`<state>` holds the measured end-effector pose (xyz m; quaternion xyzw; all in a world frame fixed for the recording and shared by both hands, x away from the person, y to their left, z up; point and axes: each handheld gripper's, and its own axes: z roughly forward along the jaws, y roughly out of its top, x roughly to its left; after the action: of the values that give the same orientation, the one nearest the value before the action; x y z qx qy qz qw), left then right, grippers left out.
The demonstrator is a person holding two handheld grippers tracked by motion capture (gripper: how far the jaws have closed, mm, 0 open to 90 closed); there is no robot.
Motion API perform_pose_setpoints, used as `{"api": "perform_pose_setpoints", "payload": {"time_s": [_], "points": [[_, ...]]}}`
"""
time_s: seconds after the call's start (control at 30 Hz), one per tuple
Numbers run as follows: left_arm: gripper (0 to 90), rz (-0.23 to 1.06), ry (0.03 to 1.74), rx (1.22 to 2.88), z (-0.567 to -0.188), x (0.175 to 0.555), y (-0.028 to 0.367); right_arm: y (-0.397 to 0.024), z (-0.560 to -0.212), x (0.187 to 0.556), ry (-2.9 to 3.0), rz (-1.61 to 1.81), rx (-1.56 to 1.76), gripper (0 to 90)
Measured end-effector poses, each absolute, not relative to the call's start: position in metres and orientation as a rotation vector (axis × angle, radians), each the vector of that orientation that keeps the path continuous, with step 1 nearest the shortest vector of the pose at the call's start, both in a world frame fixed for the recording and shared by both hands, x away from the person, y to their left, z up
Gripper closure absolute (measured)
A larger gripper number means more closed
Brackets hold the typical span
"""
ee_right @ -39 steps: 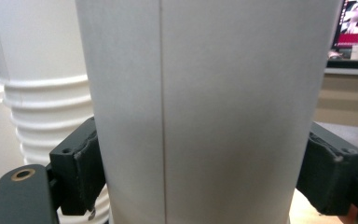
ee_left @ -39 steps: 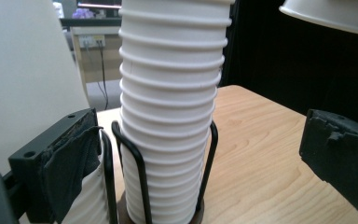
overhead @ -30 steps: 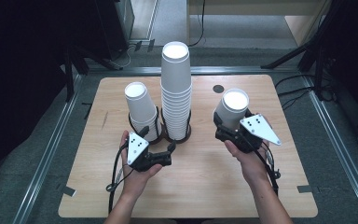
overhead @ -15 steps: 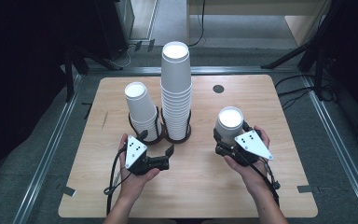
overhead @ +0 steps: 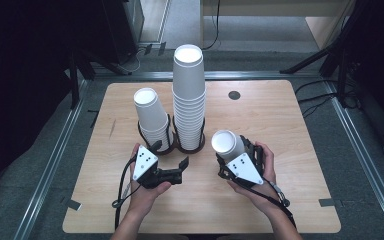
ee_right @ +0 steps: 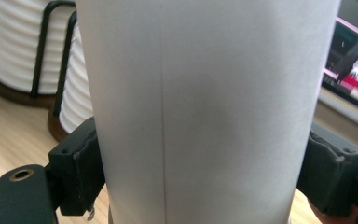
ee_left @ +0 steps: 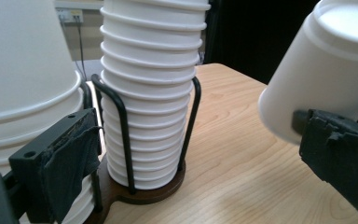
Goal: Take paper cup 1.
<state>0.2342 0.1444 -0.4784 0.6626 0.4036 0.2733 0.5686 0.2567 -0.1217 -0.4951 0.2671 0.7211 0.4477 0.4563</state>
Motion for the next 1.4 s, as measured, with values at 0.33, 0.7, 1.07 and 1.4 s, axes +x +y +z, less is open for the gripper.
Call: {"api": "perform_pose_setpoints", "payload": {"time_s": [0.33,0.7,1.07,1.4], "points": [[0.0,0.589,0.914,1.567,-0.476,0.234,0.141,-0.112,-0.504,0.253,1.784,1.001,0.537,14.6],[0.0,0.528,0.831,1.626,-0.475,0.23,0.129,-0.102,-0.51,0.246,1.744,0.89,0.352,14.6],[0.0,0.478,0.757,1.684,-0.478,0.225,0.116,-0.097,-0.513,0.239,1.696,0.839,0.223,14.6],[0.0,0.486,0.708,1.712,-0.477,0.221,0.11,-0.093,-0.518,0.235,1.689,0.824,0.144,14.6]]}}
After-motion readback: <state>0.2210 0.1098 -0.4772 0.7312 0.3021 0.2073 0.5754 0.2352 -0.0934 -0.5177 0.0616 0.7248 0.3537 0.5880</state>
